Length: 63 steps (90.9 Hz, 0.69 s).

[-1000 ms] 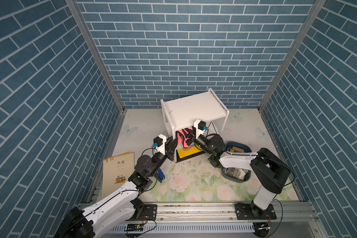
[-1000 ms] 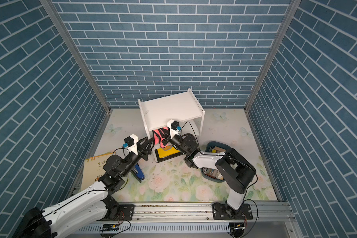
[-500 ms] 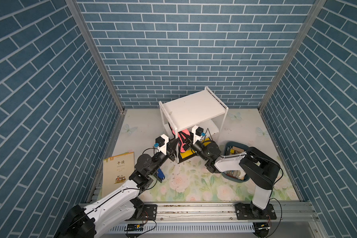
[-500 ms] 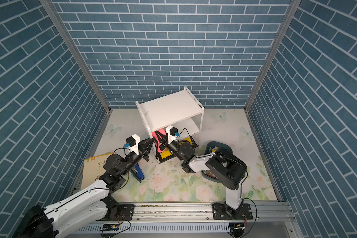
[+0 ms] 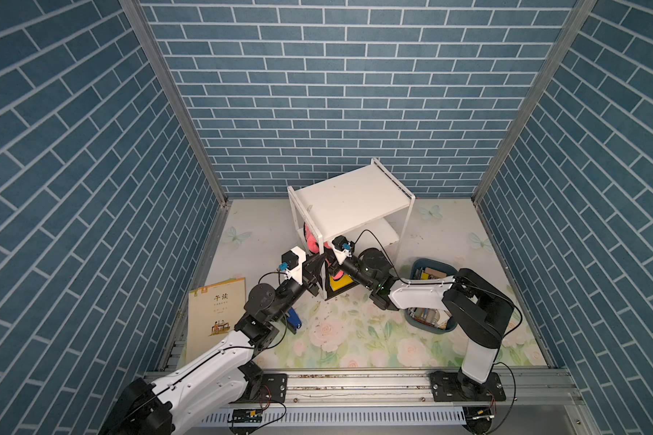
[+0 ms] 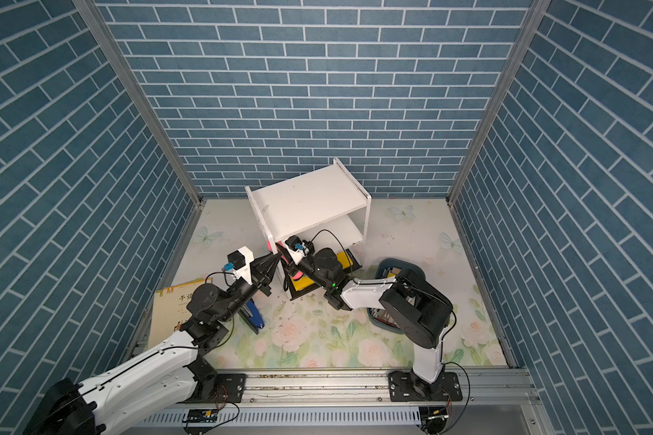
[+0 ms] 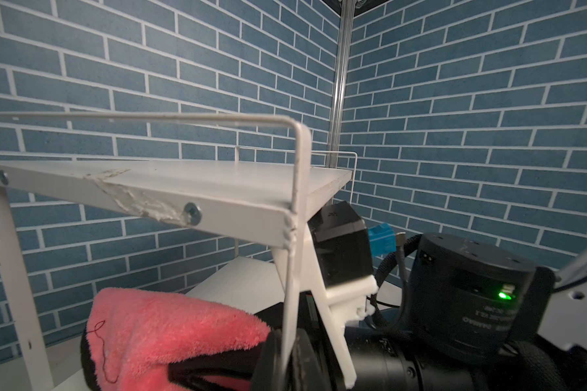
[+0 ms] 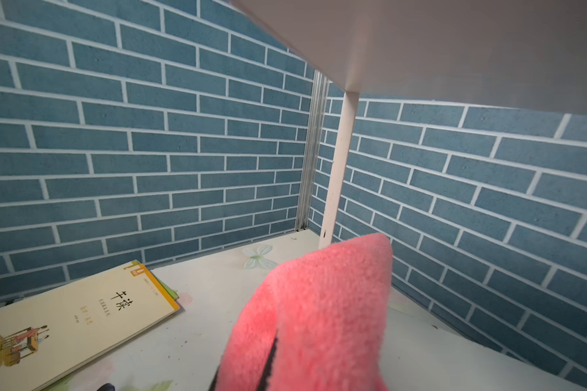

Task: Wipe the bookshelf clean with a cloth
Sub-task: Wipe the dust from the shelf.

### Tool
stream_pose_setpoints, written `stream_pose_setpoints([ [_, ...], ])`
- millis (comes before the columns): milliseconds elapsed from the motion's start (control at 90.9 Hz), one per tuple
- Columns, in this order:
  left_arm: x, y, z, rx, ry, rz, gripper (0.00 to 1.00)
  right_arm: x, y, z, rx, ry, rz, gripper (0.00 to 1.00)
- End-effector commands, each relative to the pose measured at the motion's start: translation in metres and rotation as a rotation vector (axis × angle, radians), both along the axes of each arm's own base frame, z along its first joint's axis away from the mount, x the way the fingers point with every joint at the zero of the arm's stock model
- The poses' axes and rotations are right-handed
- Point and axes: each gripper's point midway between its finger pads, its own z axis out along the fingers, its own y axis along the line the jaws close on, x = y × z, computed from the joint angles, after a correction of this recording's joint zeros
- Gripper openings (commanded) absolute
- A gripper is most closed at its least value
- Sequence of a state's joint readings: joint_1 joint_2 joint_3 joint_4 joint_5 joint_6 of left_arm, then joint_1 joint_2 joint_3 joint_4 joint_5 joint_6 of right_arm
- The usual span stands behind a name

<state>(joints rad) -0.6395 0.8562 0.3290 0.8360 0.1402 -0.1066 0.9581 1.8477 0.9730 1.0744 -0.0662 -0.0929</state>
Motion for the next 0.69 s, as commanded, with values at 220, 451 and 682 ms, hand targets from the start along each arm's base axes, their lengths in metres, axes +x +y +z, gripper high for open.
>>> stream_pose_setpoints([
  [220,-0.013,0.002,0.022,-0.085,-0.036,-0.043,0.0,0.027,-0.01,-0.087,-0.345,0.154,-0.147,0.0],
  [451,-0.013,0.004,0.02,-0.087,-0.035,-0.035,0.0,0.032,-0.049,-0.114,-0.543,0.155,-0.266,0.0],
  [682,-0.011,0.006,0.017,-0.084,-0.027,-0.019,0.0,0.04,-0.102,-0.113,-0.588,0.174,-0.368,0.0],
])
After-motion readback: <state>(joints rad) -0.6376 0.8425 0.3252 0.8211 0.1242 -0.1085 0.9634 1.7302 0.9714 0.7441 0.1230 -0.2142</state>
